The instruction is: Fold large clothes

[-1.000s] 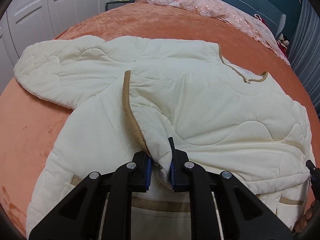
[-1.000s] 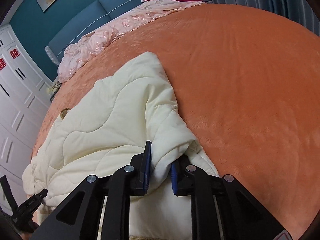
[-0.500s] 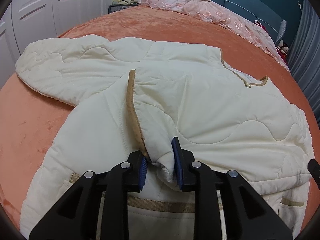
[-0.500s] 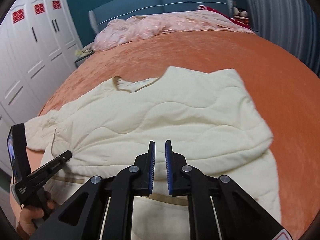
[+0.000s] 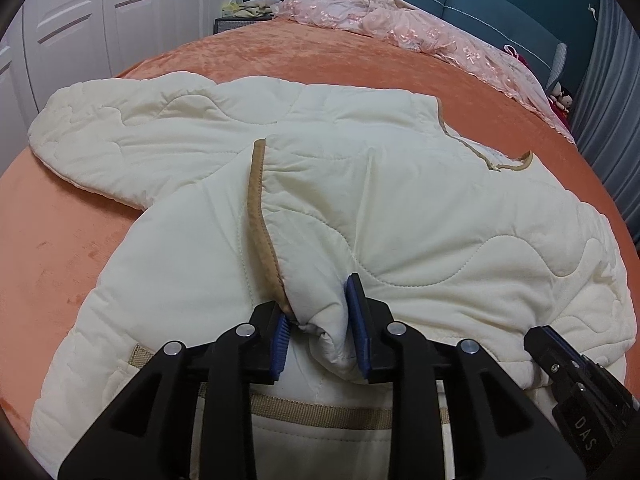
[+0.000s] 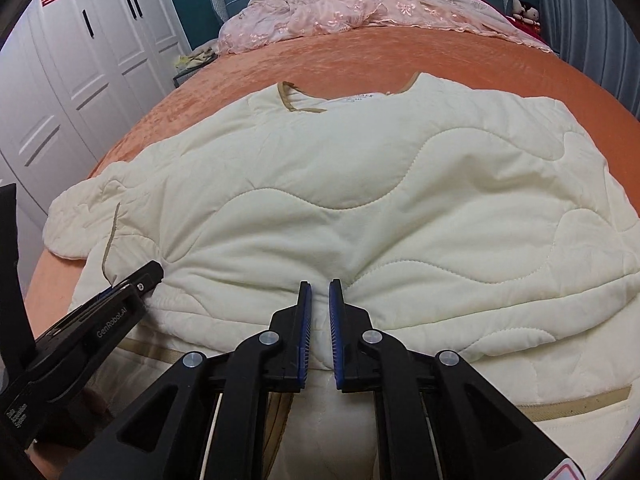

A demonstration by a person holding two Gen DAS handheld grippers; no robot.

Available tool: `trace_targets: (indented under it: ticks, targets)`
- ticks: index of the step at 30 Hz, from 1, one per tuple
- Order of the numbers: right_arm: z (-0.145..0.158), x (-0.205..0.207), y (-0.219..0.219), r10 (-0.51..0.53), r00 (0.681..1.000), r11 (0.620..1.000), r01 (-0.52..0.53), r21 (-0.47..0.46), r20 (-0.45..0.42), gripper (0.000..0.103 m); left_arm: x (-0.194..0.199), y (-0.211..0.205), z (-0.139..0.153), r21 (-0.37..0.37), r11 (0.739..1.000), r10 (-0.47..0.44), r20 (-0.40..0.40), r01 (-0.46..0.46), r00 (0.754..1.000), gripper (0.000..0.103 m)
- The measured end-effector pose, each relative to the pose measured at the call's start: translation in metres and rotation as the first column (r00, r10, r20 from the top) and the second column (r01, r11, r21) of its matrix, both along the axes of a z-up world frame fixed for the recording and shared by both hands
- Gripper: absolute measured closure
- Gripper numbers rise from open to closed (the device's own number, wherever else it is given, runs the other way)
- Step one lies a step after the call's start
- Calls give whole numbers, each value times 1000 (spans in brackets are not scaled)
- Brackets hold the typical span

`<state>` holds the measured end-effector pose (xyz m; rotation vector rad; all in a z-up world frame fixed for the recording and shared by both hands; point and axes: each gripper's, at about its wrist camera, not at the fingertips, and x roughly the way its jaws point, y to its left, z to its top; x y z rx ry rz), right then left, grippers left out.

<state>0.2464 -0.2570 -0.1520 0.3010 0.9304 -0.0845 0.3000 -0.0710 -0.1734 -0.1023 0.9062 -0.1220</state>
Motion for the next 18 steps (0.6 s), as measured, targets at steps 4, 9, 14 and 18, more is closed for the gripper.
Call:
trace_targets:
  ticks: [4, 9, 14, 18]
  targets:
    - [-8, 0, 1, -6, 1000, 1000, 6, -2, 3, 96, 0, 0, -1, -9, 1000, -1, 7, 1, 1000, 77]
    - [-13, 0, 6, -9, 1000, 999, 10, -31, 7, 98, -1, 1, -2, -21, 1000, -1, 14, 1, 1000, 76]
    - [-15, 2, 14, -8, 1000, 996, 9, -90, 6, 98, -1, 2, -4, -26, 1000, -1, 20, 2, 1000, 75]
    - [-16, 2, 17, -9, 1000, 993, 11, -120, 13, 98, -1, 6, -3, -59, 998, 1, 24, 1, 1000, 74]
